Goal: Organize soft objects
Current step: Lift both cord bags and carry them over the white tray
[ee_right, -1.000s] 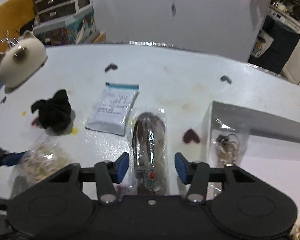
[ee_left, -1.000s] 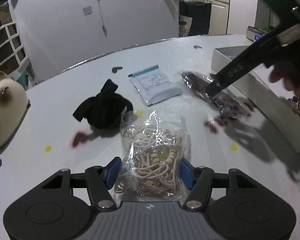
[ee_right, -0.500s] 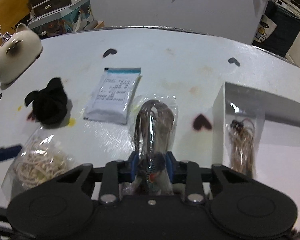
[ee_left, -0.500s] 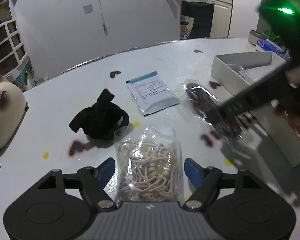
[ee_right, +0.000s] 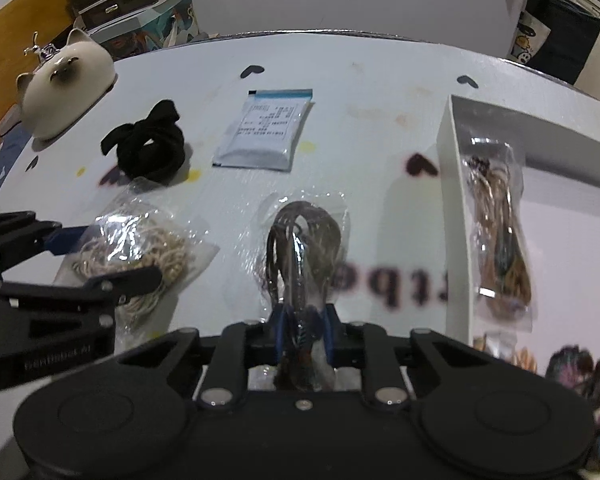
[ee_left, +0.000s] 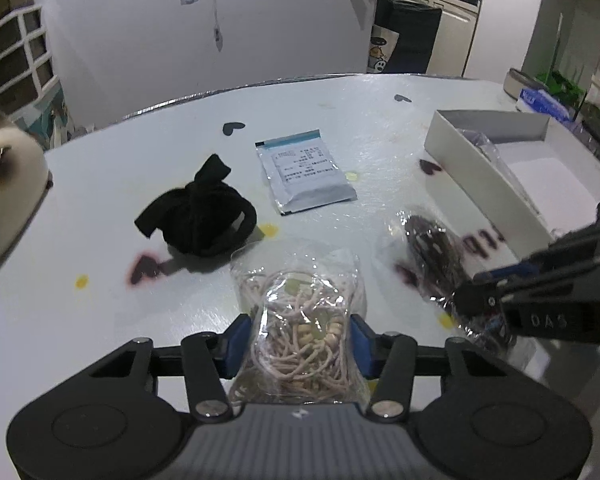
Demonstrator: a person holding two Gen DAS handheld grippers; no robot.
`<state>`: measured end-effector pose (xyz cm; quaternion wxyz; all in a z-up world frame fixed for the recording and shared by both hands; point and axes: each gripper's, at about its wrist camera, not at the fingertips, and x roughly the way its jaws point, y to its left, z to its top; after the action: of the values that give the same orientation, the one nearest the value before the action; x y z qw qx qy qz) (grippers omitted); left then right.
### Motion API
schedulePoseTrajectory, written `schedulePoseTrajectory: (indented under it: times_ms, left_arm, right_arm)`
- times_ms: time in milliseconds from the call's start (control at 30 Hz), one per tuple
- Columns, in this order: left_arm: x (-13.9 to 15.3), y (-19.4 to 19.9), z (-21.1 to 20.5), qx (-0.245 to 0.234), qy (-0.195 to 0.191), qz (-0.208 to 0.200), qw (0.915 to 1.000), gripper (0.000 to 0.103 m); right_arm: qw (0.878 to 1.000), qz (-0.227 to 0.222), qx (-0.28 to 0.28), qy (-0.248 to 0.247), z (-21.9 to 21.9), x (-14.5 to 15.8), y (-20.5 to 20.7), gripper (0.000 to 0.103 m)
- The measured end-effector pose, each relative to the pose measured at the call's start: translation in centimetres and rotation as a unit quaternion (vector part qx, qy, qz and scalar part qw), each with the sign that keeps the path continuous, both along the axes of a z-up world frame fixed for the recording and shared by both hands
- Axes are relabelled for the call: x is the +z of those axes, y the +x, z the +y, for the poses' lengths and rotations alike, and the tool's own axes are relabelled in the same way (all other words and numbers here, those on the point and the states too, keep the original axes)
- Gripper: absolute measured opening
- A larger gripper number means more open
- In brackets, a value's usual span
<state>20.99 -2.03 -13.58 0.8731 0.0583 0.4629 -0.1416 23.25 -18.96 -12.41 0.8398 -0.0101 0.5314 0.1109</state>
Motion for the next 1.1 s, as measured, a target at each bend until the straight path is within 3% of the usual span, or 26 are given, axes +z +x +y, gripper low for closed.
schedulePoseTrajectory:
  times_ms: [267, 433, 800, 1100]
  left_arm:
    - [1.8, -2.2, 1.7, 0.05, -0.074, 0.012, 0.9959, 0.051]
    - [4.2, -3.8, 2.6, 0.08, -0.106, -0.01, 0.9911, 0.051]
    - [9.0, -6.9, 1.0, 0.105, -0.134, -0.052, 0.984, 0.051]
    - [10.9, -7.4, -3.6, 0.117, -0.148, -0.066, 0.9798, 0.051]
  right_arm:
    - [1.0, -0.016, -0.008, 0.014, -0.2, 1.7, -2.5, 0.012]
    - [0.999, -0.043, -0.004, 0.025, -0.3, 4.1, -4.5, 0.012]
    - [0.992, -0.107, -0.029, 0.059, -3.0, 8.8, -8.0, 0.012]
    - [0.988, -0.127, -0.047, 0.077, -7.6, 10.7, -9.1, 0.012]
